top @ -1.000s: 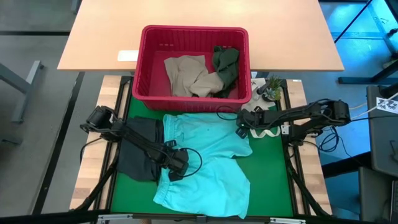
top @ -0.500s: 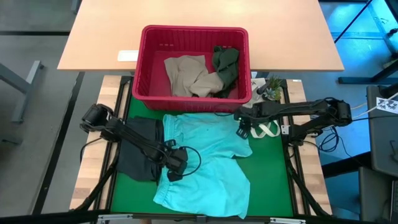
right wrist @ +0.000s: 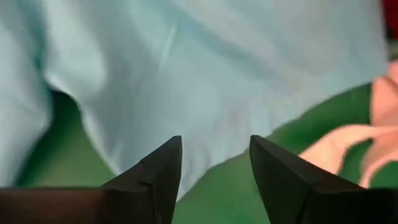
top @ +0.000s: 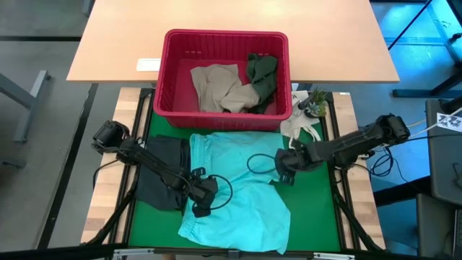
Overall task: Fold Laundry from Bin
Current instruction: Fold the blue shorts from the red laundry bin
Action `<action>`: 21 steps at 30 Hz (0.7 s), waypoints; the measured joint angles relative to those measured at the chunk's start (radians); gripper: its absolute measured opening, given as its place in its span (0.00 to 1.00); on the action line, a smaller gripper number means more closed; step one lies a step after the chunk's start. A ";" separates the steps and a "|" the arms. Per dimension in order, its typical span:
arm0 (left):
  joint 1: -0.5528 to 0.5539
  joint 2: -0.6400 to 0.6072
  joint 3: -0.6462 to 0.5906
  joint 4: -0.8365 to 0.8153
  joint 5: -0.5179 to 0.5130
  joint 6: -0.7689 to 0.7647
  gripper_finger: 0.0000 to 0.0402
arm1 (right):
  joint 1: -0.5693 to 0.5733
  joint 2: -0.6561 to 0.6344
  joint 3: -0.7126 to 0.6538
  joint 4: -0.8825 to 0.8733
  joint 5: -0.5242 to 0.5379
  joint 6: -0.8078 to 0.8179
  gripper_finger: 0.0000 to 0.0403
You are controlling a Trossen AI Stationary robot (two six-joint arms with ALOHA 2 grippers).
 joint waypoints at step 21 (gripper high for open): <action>-0.020 0.001 0.000 -0.033 0.000 0.009 0.32 | 0.160 0.003 -0.275 0.227 -0.012 0.277 0.47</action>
